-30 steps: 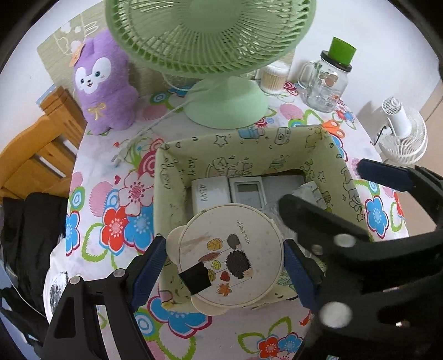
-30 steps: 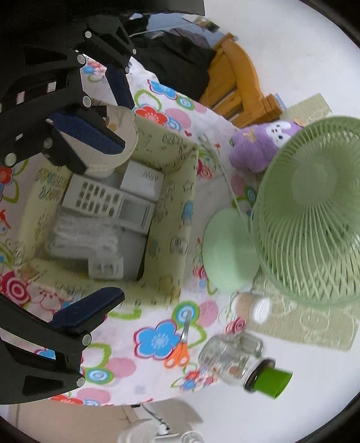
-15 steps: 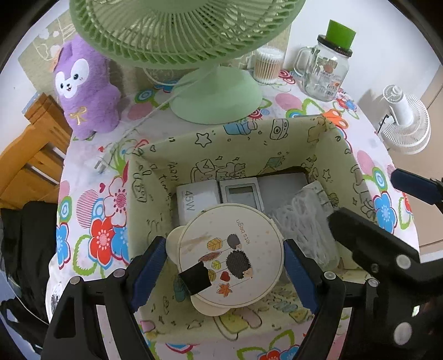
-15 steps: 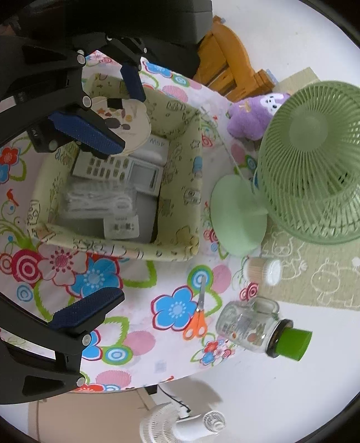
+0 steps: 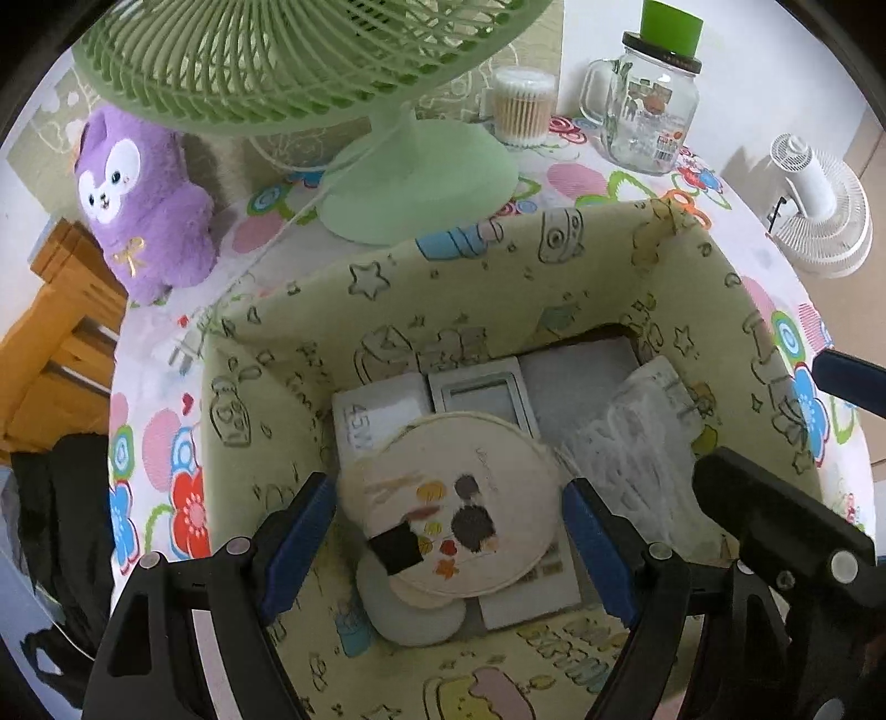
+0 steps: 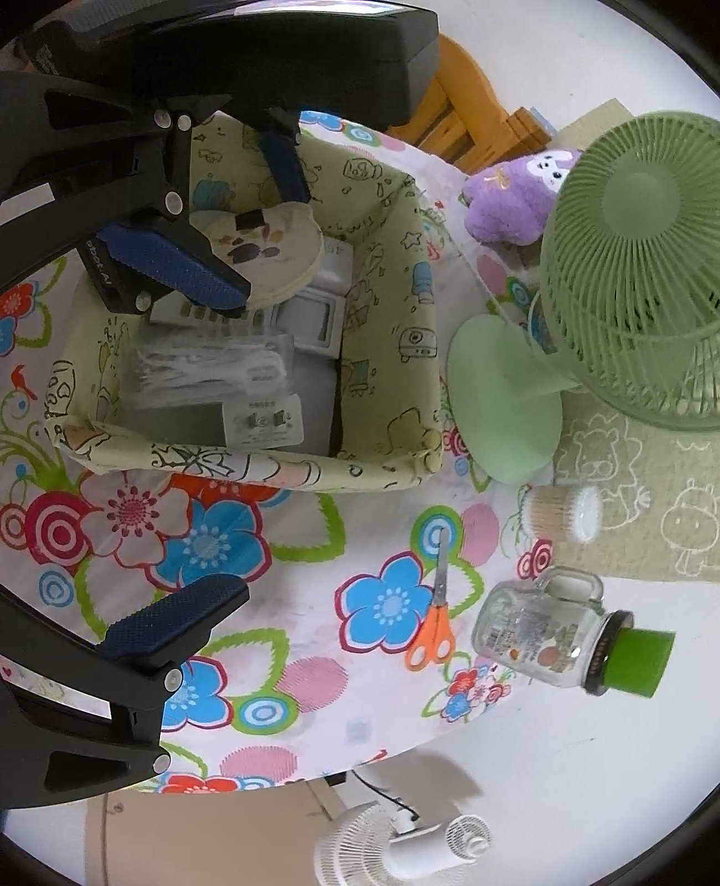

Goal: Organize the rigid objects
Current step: 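Lower the coaster into the fabric box with the left tool while the right tool releases the charger inside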

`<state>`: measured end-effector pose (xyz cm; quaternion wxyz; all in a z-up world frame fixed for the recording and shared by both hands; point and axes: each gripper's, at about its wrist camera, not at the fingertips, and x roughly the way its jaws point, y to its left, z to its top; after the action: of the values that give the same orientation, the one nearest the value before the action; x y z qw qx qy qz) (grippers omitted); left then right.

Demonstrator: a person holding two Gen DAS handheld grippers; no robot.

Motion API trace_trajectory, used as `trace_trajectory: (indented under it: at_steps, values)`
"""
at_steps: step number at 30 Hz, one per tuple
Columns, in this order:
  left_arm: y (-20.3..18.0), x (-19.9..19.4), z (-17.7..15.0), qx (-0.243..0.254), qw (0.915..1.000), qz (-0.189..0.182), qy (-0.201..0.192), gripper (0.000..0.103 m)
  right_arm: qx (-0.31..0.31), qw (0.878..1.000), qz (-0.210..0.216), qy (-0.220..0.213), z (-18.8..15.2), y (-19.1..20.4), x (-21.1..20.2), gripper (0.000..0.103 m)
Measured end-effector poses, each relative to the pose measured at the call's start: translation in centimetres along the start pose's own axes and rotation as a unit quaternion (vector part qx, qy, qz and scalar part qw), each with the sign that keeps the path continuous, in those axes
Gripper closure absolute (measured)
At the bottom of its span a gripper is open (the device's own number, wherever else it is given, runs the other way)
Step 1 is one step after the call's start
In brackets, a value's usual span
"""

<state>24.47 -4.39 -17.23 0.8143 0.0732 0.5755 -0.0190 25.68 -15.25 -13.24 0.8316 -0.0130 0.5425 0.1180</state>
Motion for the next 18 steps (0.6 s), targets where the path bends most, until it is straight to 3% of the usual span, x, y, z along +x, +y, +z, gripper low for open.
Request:
trace_trajectory:
  at_steps: [7, 18]
  values:
    - [0.0, -0.4, 0.3, 0.007, 1.0000, 0.001, -0.005, 0.007, 0.017, 1.000, -0.003, -0.003, 0.0, -0.3, -0.1, 0.005]
    - [0.4, -2.7, -0.4, 0.002, 0.9998, -0.007, -0.019, 0.005, 0.032, 0.999, -0.007, -0.014, -0.4, 0.0, -1.6, 0.005]
